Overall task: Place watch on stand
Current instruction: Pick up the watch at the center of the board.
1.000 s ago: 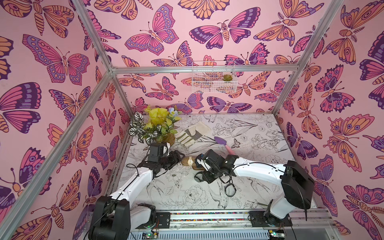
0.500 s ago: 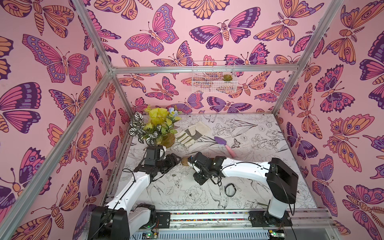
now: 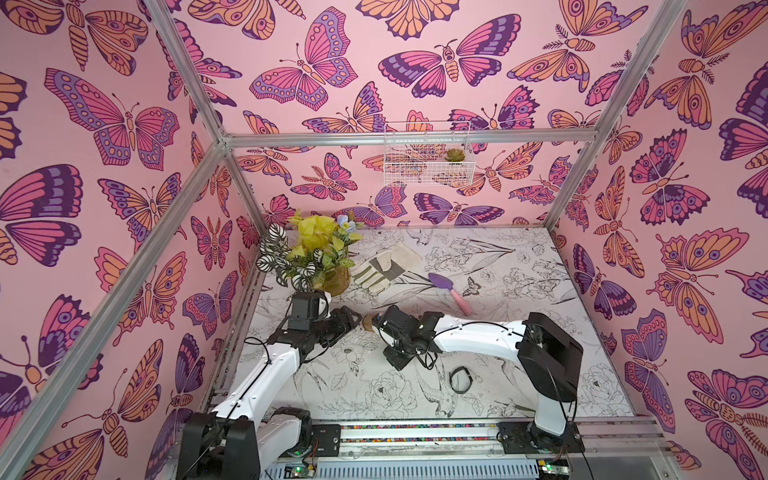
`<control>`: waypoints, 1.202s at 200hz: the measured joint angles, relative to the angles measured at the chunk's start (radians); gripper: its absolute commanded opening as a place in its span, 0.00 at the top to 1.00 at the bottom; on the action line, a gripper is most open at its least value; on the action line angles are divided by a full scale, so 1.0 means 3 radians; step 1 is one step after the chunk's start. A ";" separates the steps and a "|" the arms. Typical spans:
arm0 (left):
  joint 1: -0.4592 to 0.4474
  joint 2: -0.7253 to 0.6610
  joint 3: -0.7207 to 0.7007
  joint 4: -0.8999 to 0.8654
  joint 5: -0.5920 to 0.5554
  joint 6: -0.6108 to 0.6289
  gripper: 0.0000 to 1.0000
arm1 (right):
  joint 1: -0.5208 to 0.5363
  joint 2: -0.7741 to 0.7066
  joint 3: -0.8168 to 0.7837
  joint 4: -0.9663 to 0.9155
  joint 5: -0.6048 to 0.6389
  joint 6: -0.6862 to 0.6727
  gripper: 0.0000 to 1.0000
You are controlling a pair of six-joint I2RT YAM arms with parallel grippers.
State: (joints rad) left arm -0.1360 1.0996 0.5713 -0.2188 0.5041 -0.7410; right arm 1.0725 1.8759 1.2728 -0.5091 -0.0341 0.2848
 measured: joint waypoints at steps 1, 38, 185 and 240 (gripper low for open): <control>0.0000 0.0000 0.0000 0.0000 0.0000 0.0000 0.28 | 0.0000 0.0000 0.0000 -0.0001 0.0000 0.0000 0.66; 0.0001 0.0001 0.0000 0.0000 0.0005 0.0000 0.28 | 0.0005 0.0037 0.0019 -0.0019 -0.0014 -0.0005 0.73; 0.0019 0.0006 0.0001 -0.0001 0.0042 0.0000 0.28 | 0.0011 0.0158 0.0032 0.0053 -0.0593 0.0017 0.89; 0.0023 -0.0009 0.0003 -0.0050 0.0052 0.0001 0.30 | 0.0011 0.0104 0.0075 0.0191 -0.1208 0.0128 0.90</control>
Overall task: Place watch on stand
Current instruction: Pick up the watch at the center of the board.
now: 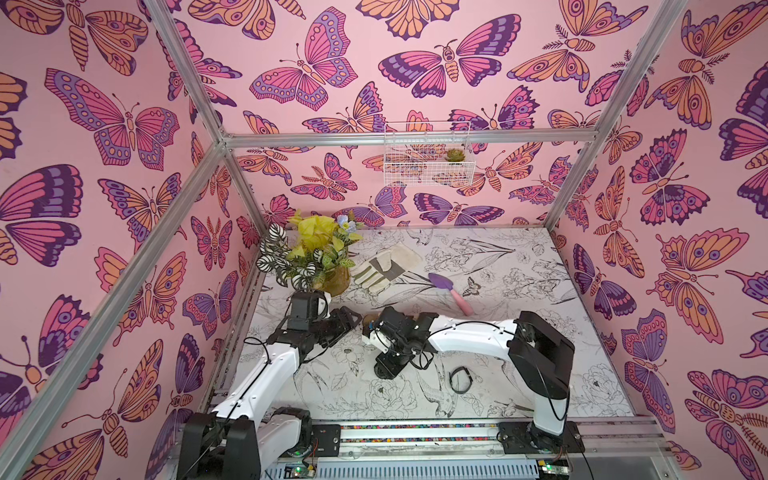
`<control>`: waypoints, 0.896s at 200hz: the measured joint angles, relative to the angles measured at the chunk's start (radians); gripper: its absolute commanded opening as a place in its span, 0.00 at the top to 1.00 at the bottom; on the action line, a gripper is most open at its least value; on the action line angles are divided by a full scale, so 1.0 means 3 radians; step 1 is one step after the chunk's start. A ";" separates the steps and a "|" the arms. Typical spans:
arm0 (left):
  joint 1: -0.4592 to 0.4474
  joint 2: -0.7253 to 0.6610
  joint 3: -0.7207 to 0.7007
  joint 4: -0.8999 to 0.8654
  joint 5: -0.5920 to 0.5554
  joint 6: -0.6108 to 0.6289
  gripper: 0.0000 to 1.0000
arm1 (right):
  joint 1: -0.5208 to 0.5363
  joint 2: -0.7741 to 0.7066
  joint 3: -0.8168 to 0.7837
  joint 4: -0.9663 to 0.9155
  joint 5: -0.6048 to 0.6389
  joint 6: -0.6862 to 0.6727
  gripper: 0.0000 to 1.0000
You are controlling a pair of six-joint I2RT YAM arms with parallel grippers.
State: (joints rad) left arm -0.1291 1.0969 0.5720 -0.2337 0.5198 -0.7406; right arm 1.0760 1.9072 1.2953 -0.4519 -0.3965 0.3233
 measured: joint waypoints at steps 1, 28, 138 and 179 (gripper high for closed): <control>0.0000 -0.0004 0.0000 -0.0004 0.0001 0.0000 0.30 | -0.0001 -0.0004 0.0000 0.0004 -0.0009 0.0003 0.90; 0.0000 -0.0118 0.0000 -0.0039 0.0025 0.0003 0.32 | -0.0039 -0.0159 0.0000 0.0155 -0.0317 0.0160 0.90; 0.0000 -0.1171 -0.0056 0.0217 0.0426 -0.0062 0.27 | -0.0900 -0.0577 -0.0514 0.1755 -0.1371 0.1450 0.90; 0.0000 -0.1088 -0.0203 0.0738 0.0843 -0.0328 0.41 | -0.1044 -0.0707 -0.0575 0.2252 -0.1544 0.1835 0.90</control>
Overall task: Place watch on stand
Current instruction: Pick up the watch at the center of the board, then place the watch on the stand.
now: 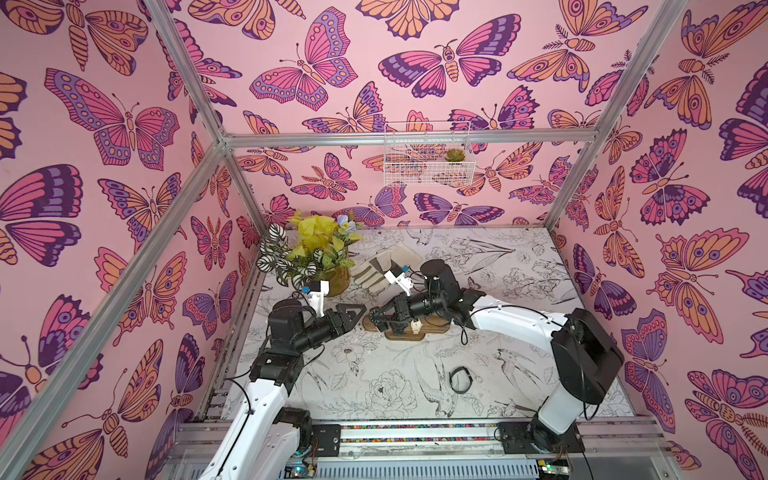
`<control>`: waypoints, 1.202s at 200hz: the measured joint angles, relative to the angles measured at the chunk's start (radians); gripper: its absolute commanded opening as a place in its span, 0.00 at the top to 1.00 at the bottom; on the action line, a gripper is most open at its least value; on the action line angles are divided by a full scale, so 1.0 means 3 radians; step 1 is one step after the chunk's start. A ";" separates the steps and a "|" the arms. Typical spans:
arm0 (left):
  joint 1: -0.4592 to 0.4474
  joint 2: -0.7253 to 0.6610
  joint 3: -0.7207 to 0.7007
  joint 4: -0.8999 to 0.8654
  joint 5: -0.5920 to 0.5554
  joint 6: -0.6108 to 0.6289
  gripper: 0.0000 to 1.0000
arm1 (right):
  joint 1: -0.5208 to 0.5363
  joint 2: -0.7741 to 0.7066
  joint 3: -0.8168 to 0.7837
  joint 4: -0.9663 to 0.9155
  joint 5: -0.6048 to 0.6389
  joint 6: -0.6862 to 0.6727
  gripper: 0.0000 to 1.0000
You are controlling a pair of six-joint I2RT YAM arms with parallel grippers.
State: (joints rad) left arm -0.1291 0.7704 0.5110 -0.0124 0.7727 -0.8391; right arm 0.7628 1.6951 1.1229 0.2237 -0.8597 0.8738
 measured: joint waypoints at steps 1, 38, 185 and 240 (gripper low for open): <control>0.0000 0.0003 -0.0003 0.0006 0.0005 -0.0001 0.42 | -0.0003 -0.0003 -0.0001 0.0010 -0.0004 0.0008 0.90; 0.0000 0.0099 -0.0045 0.0270 0.0205 -0.0181 0.46 | -0.0139 -0.0131 -0.0117 0.0313 -0.0108 0.0272 0.90; 0.0001 0.0603 -0.0045 0.0515 0.0306 -0.0286 0.51 | -0.1457 -0.1357 -0.1246 -0.0209 -0.0373 0.0089 0.93; 0.0001 0.0748 -0.0041 0.0572 0.0306 -0.0286 0.52 | -0.1768 -0.1408 -0.1480 -0.0417 -0.0465 -0.0065 0.93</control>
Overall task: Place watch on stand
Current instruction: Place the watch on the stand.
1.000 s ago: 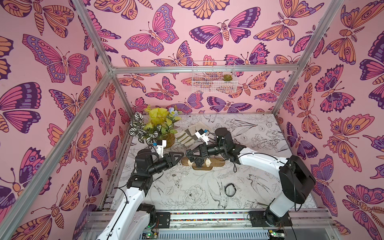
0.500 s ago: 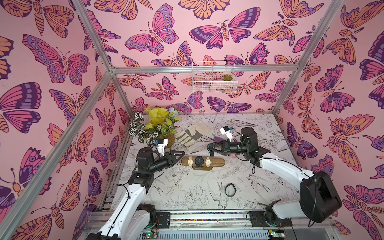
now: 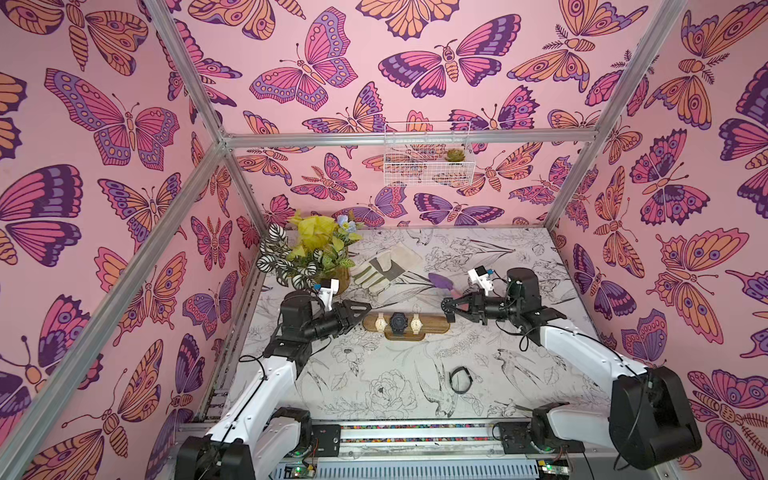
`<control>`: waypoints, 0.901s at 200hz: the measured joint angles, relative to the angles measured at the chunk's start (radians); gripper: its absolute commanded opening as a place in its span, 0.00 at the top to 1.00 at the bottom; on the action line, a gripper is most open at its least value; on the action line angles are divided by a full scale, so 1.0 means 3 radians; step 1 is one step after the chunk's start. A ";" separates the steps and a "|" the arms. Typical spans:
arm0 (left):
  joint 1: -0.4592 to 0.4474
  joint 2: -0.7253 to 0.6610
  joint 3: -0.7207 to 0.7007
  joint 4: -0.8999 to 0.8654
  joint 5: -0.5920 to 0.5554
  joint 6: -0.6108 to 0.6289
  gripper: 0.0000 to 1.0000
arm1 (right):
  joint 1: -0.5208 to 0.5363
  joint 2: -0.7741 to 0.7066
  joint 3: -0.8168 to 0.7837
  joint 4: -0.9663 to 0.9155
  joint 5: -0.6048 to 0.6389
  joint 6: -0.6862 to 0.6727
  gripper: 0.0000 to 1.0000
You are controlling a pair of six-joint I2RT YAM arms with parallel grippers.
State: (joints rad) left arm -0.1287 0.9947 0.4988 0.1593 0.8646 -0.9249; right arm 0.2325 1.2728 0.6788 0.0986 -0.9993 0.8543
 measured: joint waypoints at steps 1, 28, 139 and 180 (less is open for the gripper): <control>0.0000 0.0001 0.0000 0.0001 0.0000 0.0000 0.52 | -0.0005 -0.0001 -0.0004 -0.0001 -0.0001 0.0000 0.93; 0.0003 0.0023 0.0000 0.0009 -0.0001 0.0001 0.53 | -0.0167 -0.0039 -0.0069 -0.0181 -0.0028 -0.0121 0.94; 0.0070 0.0181 -0.0001 0.0017 -0.0090 0.0005 0.55 | -0.0441 -0.0013 -0.0141 -0.0651 -0.0023 -0.0576 0.95; 0.0155 0.0248 -0.0033 0.0018 -0.0132 0.0009 0.56 | -0.0441 0.0118 -0.0174 -0.0628 -0.0033 -0.0581 0.95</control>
State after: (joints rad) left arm -0.0822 1.0691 0.4889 0.1646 0.8249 -0.9222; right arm 0.1001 1.3083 0.6266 -0.0898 -1.0092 0.6800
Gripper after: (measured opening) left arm 0.442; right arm 0.118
